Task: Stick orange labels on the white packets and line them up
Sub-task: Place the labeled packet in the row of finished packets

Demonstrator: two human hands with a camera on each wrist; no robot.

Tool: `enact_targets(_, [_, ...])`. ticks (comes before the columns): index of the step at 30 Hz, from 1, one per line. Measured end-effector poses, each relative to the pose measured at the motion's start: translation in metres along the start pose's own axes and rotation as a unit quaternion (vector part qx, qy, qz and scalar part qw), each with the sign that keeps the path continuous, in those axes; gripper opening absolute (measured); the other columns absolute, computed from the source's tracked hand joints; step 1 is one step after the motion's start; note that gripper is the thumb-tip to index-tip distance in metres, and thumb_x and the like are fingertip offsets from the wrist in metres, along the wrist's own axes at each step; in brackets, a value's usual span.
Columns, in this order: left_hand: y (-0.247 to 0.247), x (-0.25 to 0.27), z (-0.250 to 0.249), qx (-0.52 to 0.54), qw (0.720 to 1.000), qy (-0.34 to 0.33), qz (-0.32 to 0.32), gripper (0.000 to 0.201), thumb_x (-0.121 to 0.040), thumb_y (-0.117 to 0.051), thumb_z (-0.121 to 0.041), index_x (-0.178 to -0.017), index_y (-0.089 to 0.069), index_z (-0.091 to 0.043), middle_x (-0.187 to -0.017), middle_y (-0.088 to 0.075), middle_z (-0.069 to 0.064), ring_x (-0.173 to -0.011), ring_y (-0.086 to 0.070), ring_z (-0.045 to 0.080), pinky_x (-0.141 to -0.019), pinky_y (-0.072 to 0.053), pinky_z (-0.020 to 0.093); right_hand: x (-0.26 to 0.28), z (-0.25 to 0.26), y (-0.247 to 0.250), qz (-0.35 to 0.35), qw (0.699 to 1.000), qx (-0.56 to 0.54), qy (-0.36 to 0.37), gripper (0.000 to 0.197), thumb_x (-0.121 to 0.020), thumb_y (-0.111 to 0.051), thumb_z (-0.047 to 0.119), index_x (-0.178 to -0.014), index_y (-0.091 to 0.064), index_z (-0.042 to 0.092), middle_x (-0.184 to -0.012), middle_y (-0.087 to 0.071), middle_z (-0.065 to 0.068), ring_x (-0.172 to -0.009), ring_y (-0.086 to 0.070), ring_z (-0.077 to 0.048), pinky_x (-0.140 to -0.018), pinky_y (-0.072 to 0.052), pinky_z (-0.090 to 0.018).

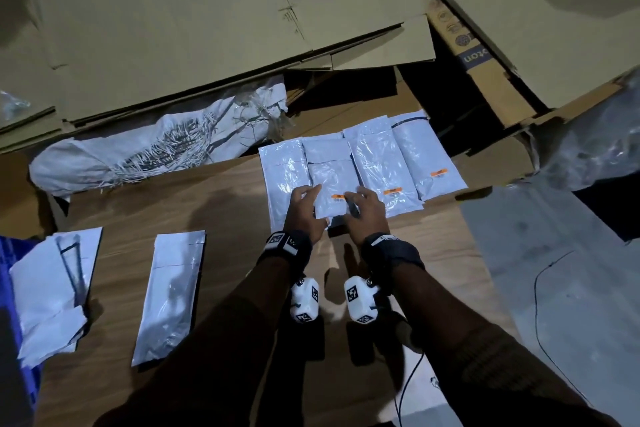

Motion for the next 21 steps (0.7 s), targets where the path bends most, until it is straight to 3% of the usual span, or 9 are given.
enact_targets(4, [0.001, 0.002, 0.004, -0.014, 1.000, 0.003, -0.002, 0.078, -0.082, -0.080, -0.004, -0.152, -0.045, -0.014, -0.140, -0.032, 0.012, -0.108, -0.057, 0.026, -0.091, -0.049, 0.025, 0.003, 0.003, 0.004, -0.004, 1.000, -0.007, 0.003, 0.048, -0.086, -0.066, 0.009, -0.133, -0.066, 0.010, -0.152, -0.042, -0.016, -0.139, -0.039, -0.039, -0.112, -0.035, -0.038])
enact_targets(8, [0.012, 0.014, 0.001, -0.008, 1.000, -0.004, -0.023, 0.068, -0.085, -0.079, -0.008, -0.146, -0.051, -0.014, -0.131, -0.036, 0.010, -0.095, -0.058, 0.021, -0.073, -0.041, 0.001, 0.012, 0.011, 0.010, -0.042, 0.998, -0.050, 0.023, 0.038, -0.081, -0.070, 0.007, -0.119, -0.073, 0.015, -0.135, -0.053, -0.012, -0.129, -0.049, -0.036, -0.108, -0.040, -0.035])
enact_targets(10, [0.021, 0.027, -0.004, 0.001, 1.000, -0.008, -0.030, 0.054, -0.086, -0.077, -0.010, -0.137, -0.061, -0.013, -0.128, -0.046, 0.012, -0.090, -0.062, 0.022, -0.073, -0.042, 0.003, 0.024, 0.023, 0.014, -0.048, 0.995, -0.078, 0.042, 0.036, -0.077, -0.068, 0.013, -0.111, -0.075, 0.020, -0.126, -0.057, -0.007, -0.121, -0.053, -0.030, -0.105, -0.044, -0.037])
enact_targets(12, [0.028, 0.042, -0.003, 0.026, 0.999, -0.006, -0.030, 0.040, -0.087, -0.077, -0.016, -0.125, -0.068, -0.016, -0.123, -0.058, 0.011, -0.090, -0.067, 0.021, -0.080, -0.049, 0.019, 0.034, 0.029, 0.014, -0.042, 0.991, -0.114, 0.048, 0.030, -0.078, -0.066, 0.015, -0.105, -0.075, 0.021, -0.123, -0.062, -0.005, -0.113, -0.058, -0.023, -0.099, -0.049, -0.035])
enact_targets(14, [0.035, 0.065, 0.006, 0.081, 0.996, -0.010, -0.043, 0.030, -0.084, -0.079, -0.023, -0.113, -0.072, -0.022, -0.116, -0.067, 0.007, -0.091, -0.069, 0.016, -0.082, -0.053, 0.025, 0.047, 0.034, 0.004, -0.011, 0.985, -0.166, 0.047, 0.021, -0.085, -0.066, 0.011, -0.099, -0.074, 0.025, -0.115, -0.070, -0.002, -0.101, -0.066, -0.018, -0.095, -0.053, -0.035])
enact_targets(16, [0.043, 0.090, 0.018, 0.125, 0.990, -0.014, -0.063, 0.025, -0.078, -0.075, -0.033, -0.102, -0.072, -0.029, -0.107, -0.072, 0.005, -0.088, -0.068, 0.006, -0.081, -0.054, 0.024, 0.060, 0.034, -0.013, 0.020, 0.978, -0.202, 0.043, 0.019, -0.088, -0.066, 0.015, -0.089, -0.073, 0.033, -0.095, -0.074, 0.009, -0.090, -0.069, -0.016, -0.093, -0.057, -0.041])
enact_targets(18, [0.048, 0.117, 0.035, 0.126, 0.990, -0.012, -0.062, 0.023, -0.077, -0.072, -0.040, -0.100, -0.071, -0.033, -0.102, -0.072, 0.000, -0.083, -0.066, -0.003, -0.078, -0.052, 0.019, 0.074, 0.033, -0.033, 0.058, 0.976, -0.201, 0.053, 0.017, -0.088, -0.065, 0.014, -0.086, -0.074, 0.029, -0.080, -0.070, 0.017, -0.082, -0.066, -0.011, -0.088, -0.056, -0.039])
enact_targets(21, [0.067, 0.153, 0.063, 0.119, 0.990, 0.006, -0.071, 0.029, -0.080, -0.071, -0.041, -0.105, -0.072, -0.027, -0.101, -0.073, -0.003, -0.082, -0.067, -0.003, -0.074, -0.050, 0.015, 0.097, 0.041, -0.063, 0.106, 0.979, -0.156, 0.073, 0.008, -0.085, -0.066, 0.018, -0.086, -0.074, 0.021, -0.078, -0.070, 0.016, -0.080, -0.065, -0.012, -0.086, -0.056, -0.041])
Point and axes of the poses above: each hand's wrist, its own x-axis away from the middle knuckle, its own y-axis out of the back of the hand, z = x × y, the point moved 7 cm from there along -x, towards the middle knuckle
